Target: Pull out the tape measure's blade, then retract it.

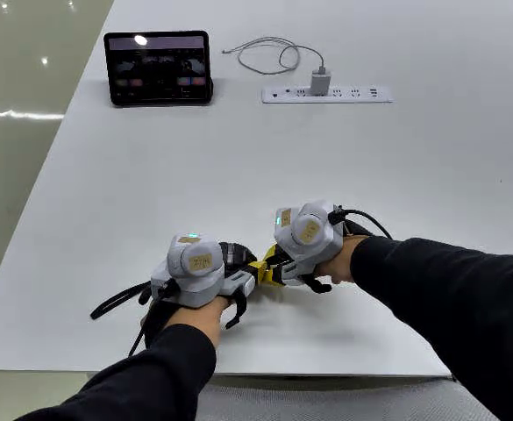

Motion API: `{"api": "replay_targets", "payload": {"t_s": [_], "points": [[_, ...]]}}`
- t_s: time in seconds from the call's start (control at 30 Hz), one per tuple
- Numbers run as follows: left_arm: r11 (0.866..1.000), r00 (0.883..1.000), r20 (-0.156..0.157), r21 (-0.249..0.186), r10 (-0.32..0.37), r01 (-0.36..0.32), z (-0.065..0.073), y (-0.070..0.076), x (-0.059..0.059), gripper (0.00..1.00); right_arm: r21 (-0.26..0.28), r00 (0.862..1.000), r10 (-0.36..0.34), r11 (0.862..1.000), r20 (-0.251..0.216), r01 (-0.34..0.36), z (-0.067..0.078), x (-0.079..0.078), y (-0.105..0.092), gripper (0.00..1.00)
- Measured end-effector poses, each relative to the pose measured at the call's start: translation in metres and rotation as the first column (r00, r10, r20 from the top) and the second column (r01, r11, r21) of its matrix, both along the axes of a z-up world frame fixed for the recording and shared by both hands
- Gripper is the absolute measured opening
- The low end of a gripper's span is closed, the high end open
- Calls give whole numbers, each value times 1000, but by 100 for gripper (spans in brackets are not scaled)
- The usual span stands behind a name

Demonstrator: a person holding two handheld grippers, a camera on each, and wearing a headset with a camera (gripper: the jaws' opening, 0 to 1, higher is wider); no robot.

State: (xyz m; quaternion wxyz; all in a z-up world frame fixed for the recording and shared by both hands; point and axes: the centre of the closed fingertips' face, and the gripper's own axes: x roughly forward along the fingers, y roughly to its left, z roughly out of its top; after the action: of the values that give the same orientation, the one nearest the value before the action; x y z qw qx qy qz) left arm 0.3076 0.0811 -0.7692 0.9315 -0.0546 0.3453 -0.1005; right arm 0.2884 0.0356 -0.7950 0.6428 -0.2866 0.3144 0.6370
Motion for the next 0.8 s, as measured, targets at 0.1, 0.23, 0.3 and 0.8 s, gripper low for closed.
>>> {"api": "replay_targets", "payload": {"t_s": [0.1, 0.23, 0.3, 0.8], "points": [[1000, 1000, 0, 0, 0, 0, 0, 0, 0, 62, 2, 1000, 6, 1000, 13, -6, 1, 0, 0, 12], [1000, 1000, 1, -2, -1, 1, 0, 0, 0, 62, 1, 1000, -8, 1000, 11, 8, 0, 1, -2, 12], [1000, 1000, 2, -1, -1, 1, 0, 0, 0, 62, 0, 1000, -8, 1000, 15, 8, -1, 0, -6, 12], [1000, 1000, -5, -20, -13, 13, 0, 1, -1, 61, 20, 998, 40, 999, 57, -41, 0, 0, -1, 9]]}}
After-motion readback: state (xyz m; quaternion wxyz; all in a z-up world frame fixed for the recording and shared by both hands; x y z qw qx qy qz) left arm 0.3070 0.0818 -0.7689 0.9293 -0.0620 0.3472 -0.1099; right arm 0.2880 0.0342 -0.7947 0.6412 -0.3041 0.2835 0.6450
